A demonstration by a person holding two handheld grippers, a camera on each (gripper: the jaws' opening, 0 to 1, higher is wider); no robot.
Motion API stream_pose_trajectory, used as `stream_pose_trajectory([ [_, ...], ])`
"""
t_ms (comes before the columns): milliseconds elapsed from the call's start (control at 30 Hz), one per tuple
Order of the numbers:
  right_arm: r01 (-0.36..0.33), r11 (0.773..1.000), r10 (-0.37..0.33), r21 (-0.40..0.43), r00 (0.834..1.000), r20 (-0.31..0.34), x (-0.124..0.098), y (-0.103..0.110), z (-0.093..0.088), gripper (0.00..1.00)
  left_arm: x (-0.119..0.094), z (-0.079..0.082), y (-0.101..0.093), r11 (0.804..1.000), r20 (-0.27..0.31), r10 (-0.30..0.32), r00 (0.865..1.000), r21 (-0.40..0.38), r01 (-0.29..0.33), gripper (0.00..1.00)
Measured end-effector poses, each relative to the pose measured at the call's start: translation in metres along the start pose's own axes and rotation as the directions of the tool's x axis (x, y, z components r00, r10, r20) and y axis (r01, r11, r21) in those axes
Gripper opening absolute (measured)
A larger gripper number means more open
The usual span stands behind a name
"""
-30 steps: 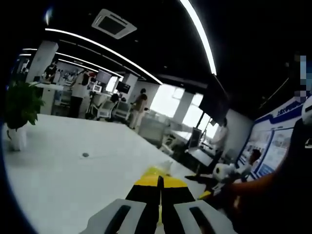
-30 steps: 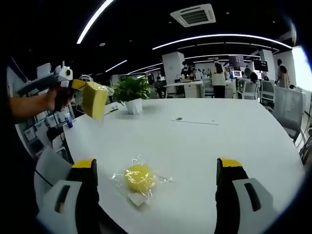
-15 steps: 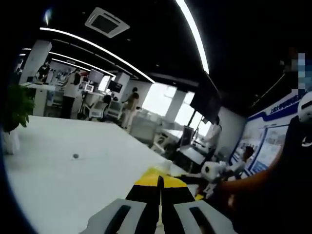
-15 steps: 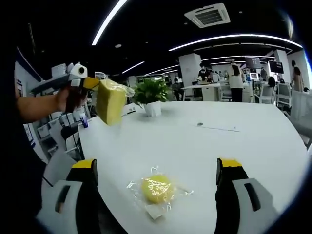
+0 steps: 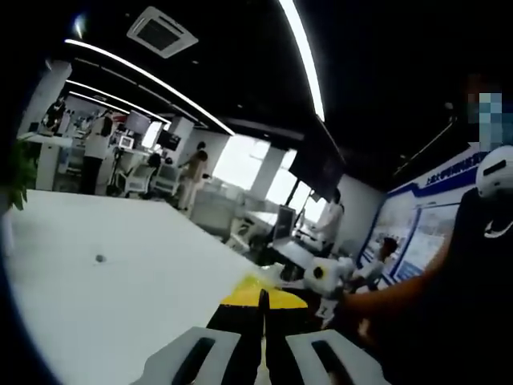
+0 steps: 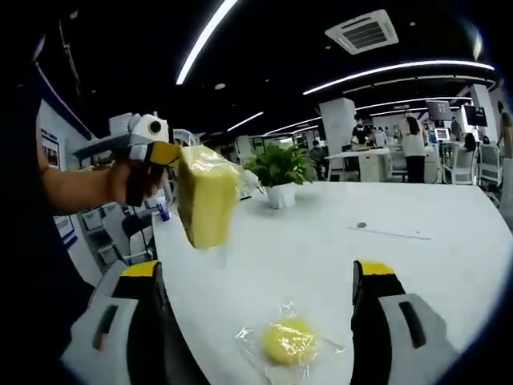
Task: Compare the silicone blocks by pressing each to a similar depth, holding the contact briefly, and releasing to observe deformation and rebound differences across the visible hardness samples.
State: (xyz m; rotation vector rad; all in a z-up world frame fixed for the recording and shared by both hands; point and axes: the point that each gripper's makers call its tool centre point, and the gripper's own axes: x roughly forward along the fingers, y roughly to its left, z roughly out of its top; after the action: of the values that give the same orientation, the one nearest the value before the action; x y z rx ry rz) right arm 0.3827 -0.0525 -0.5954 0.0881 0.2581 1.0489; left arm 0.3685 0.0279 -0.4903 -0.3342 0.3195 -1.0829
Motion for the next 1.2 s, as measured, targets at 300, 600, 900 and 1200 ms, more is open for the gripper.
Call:
stream_pose_trajectory([
  [300,-0.067,0.998,0.067,-0.019,0.998,0.013,0.012,0.018,0.01,0.86,0.005,-0.001,-0.015,0.999,0.001,-0.048,0.999,-0.012,0.048,0.0],
  [600,-0.112,0.994,0.112,0.005,0.993,0.03,0.019,0.034,0.017,0.82,0.004,0.002,-0.021,0.998,0.016,-0.069,0.998,-0.008,0.069,0.0],
  [900,-0.129,0.992,0.129,0.001,0.989,0.069,0.017,0.039,0.028,0.78,0.001,0.003,-0.021,0.998,0.024,-0.059,0.998,-0.022,0.059,0.0],
  [1200,-0.132,0.991,0.133,-0.015,0.989,0.069,0.017,0.038,0.03,0.78,-0.005,0.006,-0.019,0.997,0.034,-0.056,0.998,-0.048,0.058,0.0],
])
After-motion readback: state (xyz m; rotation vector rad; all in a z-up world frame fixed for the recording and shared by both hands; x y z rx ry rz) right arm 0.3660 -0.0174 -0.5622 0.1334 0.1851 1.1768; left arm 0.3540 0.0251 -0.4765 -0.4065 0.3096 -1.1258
